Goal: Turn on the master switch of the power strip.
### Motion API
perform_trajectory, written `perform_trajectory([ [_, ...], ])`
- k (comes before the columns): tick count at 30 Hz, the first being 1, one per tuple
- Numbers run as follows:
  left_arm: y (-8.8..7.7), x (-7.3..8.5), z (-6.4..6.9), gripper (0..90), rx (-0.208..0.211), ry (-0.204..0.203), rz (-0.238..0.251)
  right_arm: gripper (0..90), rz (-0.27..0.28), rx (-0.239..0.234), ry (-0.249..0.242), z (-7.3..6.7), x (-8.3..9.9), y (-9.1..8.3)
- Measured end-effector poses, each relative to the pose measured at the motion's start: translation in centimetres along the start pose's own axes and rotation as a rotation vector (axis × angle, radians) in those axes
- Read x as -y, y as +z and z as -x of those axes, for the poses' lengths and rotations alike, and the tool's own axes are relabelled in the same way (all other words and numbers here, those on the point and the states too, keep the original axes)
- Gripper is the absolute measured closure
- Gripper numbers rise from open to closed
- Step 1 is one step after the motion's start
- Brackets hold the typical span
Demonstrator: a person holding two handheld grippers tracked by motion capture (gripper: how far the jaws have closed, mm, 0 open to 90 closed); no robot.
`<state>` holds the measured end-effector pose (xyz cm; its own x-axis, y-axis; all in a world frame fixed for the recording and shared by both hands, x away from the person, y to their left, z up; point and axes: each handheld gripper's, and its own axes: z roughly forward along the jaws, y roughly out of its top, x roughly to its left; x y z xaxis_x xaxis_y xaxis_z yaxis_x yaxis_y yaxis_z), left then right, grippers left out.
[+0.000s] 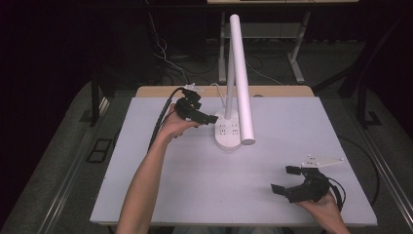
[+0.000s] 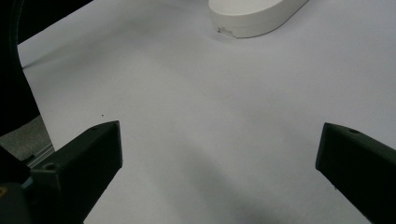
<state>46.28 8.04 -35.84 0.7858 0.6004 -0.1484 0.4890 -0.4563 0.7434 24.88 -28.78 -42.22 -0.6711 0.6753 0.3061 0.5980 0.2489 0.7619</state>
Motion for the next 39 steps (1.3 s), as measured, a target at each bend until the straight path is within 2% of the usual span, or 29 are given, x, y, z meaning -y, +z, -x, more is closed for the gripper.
perform_trajectory([
  [5, 0.5, -0.1, -0.5, 2.6, -0.01, -0.02, 0.008, 0.0, 0.001, -0.002, -0.002, 0.0, -0.1, 0.0],
  [7, 0.8, -0.1, -0.8, 2.7, -0.01, -0.047, 0.012, 0.0, -0.001, -0.002, -0.005, 0.0, -0.1, 0.0],
  [8, 0.9, -0.1, -0.9, 2.7, -0.009, -0.041, 0.002, 0.0, -0.002, -0.002, -0.005, 0.0, -0.1, 0.0],
  [9, 1.1, -0.1, -1.0, 2.8, -0.009, -0.058, 0.015, 0.0, -0.002, -0.002, -0.006, 0.0, -0.1, 0.0],
  [11, 1.1, -0.1, -1.2, 3.2, -0.009, -0.054, 0.008, 0.0, -0.002, -0.003, -0.005, 0.0, -0.1, 0.0],
  [12, 1.5, -0.1, -1.3, 3.4, -0.013, -0.073, 0.017, 0.0, -0.002, -0.003, -0.004, 0.0, -0.1, 0.0],
  [14, 1.8, -0.1, -1.5, 3.5, -0.016, -0.084, 0.018, 0.0, -0.002, -0.004, -0.005, 0.0, -0.1, 0.0],
  [20, 2.4, 0.1, -2.0, 6.0, -0.02, -0.1, 0.017, 0.0, -0.006, -0.004, -0.007, 0.0, -0.1, 0.1],
  [22, 2.7, 0.2, -2.0, 7.3, -0.019, -0.123, 0.027, 0.0, -0.006, -0.005, -0.009, 0.0, -0.1, 0.1],
  [25, 3.0, 0.3, -2.1, 10.5, -0.02, -0.124, 0.021, 0.0, -0.004, -0.007, -0.008, -0.1, -0.1, 0.1],
  [27, 3.2, 0.3, -2.1, 13.4, -0.014, -0.145, 0.042, 0.0, -0.005, -0.008, -0.007, -0.1, -0.1, 0.1],
  [28, 3.2, 0.3, -2.2, 14.1, -0.014, -0.141, 0.04, 0.0, -0.003, -0.007, -0.011, 0.0, -0.1, 0.1],
  [29, 3.4, 0.3, -2.2, 15.2, -0.006, -0.165, 0.07, 0.0, -0.01, -0.007, -0.007, -0.1, -0.1, 0.1],
  [31, 3.6, 0.3, -2.3, 17.6, -0.002, -0.171, 0.082, 0.0, -0.014, -0.006, -0.012, -0.1, -0.1, 0.2],
  [39, 4.5, 0.6, -2.5, 29.1, 0.008, -0.201, 0.095, 0.0, -0.014, -0.01, -0.014, -0.2, -0.1, 0.2],
])
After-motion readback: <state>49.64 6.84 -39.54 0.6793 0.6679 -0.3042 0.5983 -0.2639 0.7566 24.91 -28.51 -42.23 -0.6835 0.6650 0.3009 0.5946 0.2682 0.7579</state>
